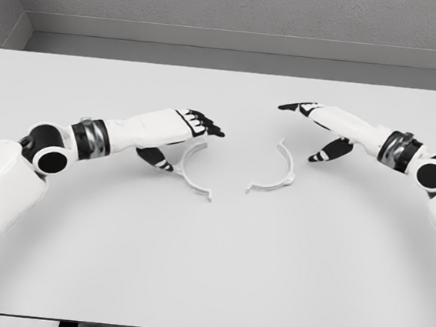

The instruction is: Assemble PVC drainage pipe clamps

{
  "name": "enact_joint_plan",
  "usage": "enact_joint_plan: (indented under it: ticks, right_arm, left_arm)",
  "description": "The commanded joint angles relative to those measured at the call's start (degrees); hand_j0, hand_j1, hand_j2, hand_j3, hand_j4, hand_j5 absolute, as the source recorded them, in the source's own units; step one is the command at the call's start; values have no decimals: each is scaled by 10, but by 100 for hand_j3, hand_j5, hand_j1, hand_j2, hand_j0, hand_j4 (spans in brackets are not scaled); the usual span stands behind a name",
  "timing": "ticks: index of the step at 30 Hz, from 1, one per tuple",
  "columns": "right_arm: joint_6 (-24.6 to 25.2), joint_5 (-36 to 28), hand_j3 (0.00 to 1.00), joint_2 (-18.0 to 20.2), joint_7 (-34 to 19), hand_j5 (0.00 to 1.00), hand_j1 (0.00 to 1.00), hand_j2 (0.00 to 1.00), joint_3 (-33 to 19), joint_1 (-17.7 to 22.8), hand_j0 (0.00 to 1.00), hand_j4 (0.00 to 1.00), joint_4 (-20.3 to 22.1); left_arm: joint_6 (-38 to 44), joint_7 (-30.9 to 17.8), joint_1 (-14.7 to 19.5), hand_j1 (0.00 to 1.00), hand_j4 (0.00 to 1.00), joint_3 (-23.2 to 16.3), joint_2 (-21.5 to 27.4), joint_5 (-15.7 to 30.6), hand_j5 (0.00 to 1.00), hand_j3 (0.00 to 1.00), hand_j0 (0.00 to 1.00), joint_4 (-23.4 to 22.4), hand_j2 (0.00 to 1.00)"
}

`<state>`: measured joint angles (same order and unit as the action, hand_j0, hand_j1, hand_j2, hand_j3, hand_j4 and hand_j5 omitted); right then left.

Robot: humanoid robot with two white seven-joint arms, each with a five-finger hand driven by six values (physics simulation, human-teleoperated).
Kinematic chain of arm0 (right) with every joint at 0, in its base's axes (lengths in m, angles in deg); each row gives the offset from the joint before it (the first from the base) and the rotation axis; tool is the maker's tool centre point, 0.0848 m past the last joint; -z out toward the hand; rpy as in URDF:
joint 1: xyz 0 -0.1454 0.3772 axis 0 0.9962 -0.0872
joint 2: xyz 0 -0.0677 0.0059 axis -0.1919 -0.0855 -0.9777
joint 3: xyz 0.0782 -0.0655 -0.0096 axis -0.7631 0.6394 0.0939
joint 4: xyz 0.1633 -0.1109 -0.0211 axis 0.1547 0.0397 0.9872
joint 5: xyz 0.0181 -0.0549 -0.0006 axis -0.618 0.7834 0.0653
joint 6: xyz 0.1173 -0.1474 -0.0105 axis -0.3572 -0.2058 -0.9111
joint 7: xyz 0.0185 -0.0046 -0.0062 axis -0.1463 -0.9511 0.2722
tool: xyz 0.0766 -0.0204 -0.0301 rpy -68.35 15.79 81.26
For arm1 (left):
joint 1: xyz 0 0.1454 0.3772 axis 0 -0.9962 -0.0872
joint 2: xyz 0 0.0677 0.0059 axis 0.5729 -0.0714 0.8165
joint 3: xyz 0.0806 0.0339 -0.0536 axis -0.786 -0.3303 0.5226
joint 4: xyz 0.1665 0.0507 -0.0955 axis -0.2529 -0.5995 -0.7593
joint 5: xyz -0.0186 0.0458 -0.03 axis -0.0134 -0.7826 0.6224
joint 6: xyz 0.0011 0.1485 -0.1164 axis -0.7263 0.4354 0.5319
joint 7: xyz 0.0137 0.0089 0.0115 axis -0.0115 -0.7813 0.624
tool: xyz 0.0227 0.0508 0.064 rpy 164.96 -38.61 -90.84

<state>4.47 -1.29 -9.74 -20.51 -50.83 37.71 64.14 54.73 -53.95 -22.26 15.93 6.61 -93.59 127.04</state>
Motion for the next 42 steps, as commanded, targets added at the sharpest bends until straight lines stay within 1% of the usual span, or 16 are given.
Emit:
enact_joint_plan:
  ticks: [1,4,6,7,12,16,18,20,22,25,39,42]
  right_arm:
    - [1,9,100,-3,0,100,100,100,-2,0,100,100,-20]
    - [1,9,100,-8,0,100,100,100,-2,-5,100,100,-40]
    - [1,18,100,-26,0,100,100,100,-2,-18,100,100,-69]
    - [1,21,100,-33,0,100,100,100,-2,-22,100,100,-76]
    - [1,35,100,-51,0,100,100,100,-2,-29,100,100,-76]
    - [1,42,100,-61,-1,100,100,100,-1,-29,100,100,-75]
    - [1,42,100,-64,0,100,100,100,-1,-29,100,100,-74]
    - [1,43,100,-66,0,100,100,100,-1,-32,100,100,-74]
    - [1,43,100,-66,0,100,100,100,-1,-33,100,100,-71]
    - [1,43,100,-66,-1,100,100,100,-1,-37,100,100,-71]
    - [1,53,100,-103,-11,100,100,100,-1,-41,100,100,-71]
    - [1,56,100,-104,-11,100,100,100,-1,-41,100,100,-71]
  left_arm:
    - [1,1,1,100,100,0,-6,1,100,100,100,0,100]
    - [1,1,4,100,100,0,-15,-6,100,100,100,0,100]
    - [1,1,5,100,100,0,-21,-9,100,100,100,-1,100]
    - [1,1,5,100,100,-1,-22,-10,100,100,100,-2,100]
    - [1,1,5,100,100,-6,-30,-10,100,100,100,-6,100]
    - [1,0,18,100,100,4,-19,-10,100,100,100,-6,100]
    - [1,1,18,100,100,5,-5,-13,100,100,100,-16,100]
    - [1,0,16,100,100,6,-6,-20,100,100,100,-35,100]
    - [1,0,11,100,100,5,-7,-22,100,100,100,-40,100]
    - [1,0,11,100,100,1,-12,-26,100,100,100,-41,100]
    - [1,1,14,100,100,-2,-27,-31,100,100,100,-41,100]
    - [1,1,15,100,100,-3,-31,-31,100,100,100,-43,100]
